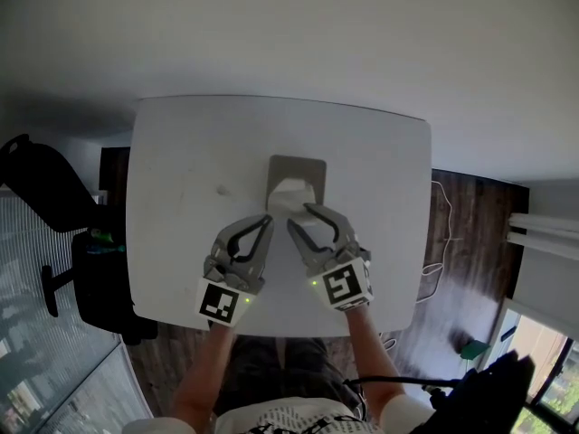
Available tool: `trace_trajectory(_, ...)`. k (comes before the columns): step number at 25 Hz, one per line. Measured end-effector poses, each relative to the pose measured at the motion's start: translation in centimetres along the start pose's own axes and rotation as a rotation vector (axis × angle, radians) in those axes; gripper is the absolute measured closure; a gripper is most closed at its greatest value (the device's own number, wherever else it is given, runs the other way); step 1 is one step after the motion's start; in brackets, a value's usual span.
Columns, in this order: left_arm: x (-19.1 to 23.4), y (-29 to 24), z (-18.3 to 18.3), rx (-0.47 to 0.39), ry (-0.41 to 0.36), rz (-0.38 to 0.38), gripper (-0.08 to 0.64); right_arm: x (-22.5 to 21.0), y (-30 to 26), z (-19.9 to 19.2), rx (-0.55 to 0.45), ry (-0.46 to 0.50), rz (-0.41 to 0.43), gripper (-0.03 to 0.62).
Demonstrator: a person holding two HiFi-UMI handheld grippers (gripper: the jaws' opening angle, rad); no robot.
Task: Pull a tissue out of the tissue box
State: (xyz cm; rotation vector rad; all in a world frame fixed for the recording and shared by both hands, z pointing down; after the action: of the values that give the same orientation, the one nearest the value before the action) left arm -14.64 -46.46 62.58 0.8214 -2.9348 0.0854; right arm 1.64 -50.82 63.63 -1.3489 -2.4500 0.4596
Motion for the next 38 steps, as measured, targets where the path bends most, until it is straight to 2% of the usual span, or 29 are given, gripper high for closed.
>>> trace_trajectory(6, 0.2, 0.1, -0.4, -0.005, 0.011, 0.003, 0.563, -0.1, -1.0, -1.7, 0.031, 0.024, -0.01, 0.426)
trace_trajectory(17, 0.1, -0.2, -0.6, -0.005, 0.022, -0.002, 0.563, 0.0, -1.0, -1.8, 0.025, 0.049, -0.008, 0.428)
trace_trajectory(26, 0.0, -0.2, -0.6, -0.011, 0.035, -0.011, 0.563, 0.8, -0.9, -1.5, 0.013, 0.059, 0.024, 0.531)
trace_trajectory(28, -0.1, -0.2, -0.5, -0.016, 0.031, -0.015, 0.563, 0.9, -0.8, -1.4, 0.008, 0.047, 0.028, 0.583)
trace_trajectory(38, 0.1, -0.1, -0.4, -0.018, 0.036, -0.021, 0.563, 0.4, -0.7, -1.1, 0.019, -0.02, 0.033, 0.583)
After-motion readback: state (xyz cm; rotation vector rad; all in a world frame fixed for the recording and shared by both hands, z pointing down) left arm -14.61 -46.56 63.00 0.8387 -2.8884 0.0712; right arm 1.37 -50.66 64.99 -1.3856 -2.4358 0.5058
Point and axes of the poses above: the fingertips, and each gripper's own axes: y backward along the fingers, x to its left, z out of its top, the point moved 10 cm from there along y, backward along the fingers, and after that the axes turned 3 degrees about -x, right-handed, at the moved point
